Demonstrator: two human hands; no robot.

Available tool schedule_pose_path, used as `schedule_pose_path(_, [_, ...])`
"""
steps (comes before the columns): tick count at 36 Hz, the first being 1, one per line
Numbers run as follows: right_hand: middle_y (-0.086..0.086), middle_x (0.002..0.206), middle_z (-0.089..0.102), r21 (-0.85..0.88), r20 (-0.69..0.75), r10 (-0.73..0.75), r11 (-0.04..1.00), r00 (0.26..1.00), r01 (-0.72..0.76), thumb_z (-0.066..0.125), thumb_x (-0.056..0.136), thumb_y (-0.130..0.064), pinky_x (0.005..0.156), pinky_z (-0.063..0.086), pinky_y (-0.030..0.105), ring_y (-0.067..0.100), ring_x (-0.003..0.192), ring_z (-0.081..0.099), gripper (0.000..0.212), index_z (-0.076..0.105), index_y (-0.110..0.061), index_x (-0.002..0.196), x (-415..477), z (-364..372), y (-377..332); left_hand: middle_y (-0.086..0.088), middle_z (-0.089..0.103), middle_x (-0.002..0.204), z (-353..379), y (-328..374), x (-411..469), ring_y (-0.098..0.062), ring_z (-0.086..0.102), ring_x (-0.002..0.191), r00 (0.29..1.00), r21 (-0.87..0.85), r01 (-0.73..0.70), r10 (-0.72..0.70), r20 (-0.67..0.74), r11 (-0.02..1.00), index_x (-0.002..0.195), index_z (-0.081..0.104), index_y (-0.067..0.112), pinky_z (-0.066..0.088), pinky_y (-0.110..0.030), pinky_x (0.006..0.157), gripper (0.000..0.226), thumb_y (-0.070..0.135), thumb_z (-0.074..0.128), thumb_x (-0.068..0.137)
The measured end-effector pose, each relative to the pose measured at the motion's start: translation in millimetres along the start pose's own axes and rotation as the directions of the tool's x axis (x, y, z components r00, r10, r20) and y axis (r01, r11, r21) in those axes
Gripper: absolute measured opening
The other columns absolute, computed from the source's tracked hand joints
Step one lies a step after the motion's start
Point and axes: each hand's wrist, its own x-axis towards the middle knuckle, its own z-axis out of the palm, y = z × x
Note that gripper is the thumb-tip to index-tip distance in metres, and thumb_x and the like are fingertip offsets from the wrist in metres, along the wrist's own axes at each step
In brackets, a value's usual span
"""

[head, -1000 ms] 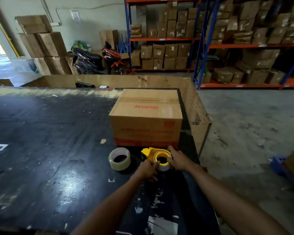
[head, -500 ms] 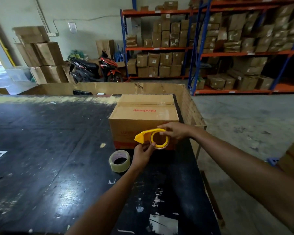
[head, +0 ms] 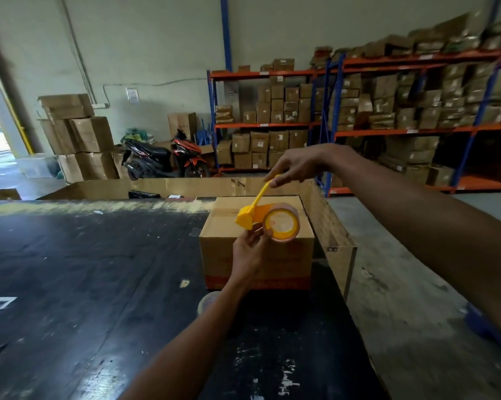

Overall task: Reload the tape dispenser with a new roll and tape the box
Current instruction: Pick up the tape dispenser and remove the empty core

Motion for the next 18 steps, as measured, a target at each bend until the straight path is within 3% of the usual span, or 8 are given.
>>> schedule_pose_path(5, [-0.006, 0.137, 0.058, -0.054, -0.059, -0.03, 0.998, 0.998, 0.026, 0.061, 0.098, -0.04, 0.1, 0.043, 0.036, 0.018, 0.127, 0.05, 0.043, 0.06, -0.03, 0.14, -1.9, -4.9, -14.6, 0.001, 0.067, 0.136, -8.1, 6.2, 5.8, -0.017, 0.069, 0.119, 0.999, -0.005, -0.002, 0.002, -0.04, 1.0, 0.138, 0.06, 0.023, 0.057, -0.046, 0.102, 0.074, 0.057, 0.081, 0.075])
schedule_pose_path(10, [-0.001, 0.145, 0.053, -0.108, -0.122, -0.041, 0.994, 0.992, 0.028, 0.06, 0.099, -0.038, 0.096, 0.04, 0.034, 0.019, 0.127, 0.05, 0.044, 0.058, -0.027, 0.141, 2.7, -4.2, -13.4, 0.002, 0.07, 0.128, -5.4, 16.2, 6.3, -0.018, 0.068, 0.12, 0.998, -0.057, -0.048, 0.046, -0.033, 0.997, 0.128, 0.066, 0.024, 0.056, -0.037, 0.102, 0.046, 0.038, 0.078, 0.086])
schedule_pose_path(18, [0.008, 0.155, 0.043, -0.15, -0.206, -0.025, 0.989, 0.978, -0.007, 0.06, 0.097, -0.047, 0.109, 0.038, 0.046, 0.028, 0.137, 0.043, 0.044, 0.061, -0.033, 0.139, 1.3, -9.4, 2.3, -0.008, 0.078, 0.115, 2.1, 8.5, -4.8, -0.02, 0.074, 0.109, 1.0, -0.147, 0.016, -0.015, 0.008, 0.989, 0.124, 0.071, 0.008, 0.06, -0.033, 0.094, 0.039, 0.03, 0.073, 0.091])
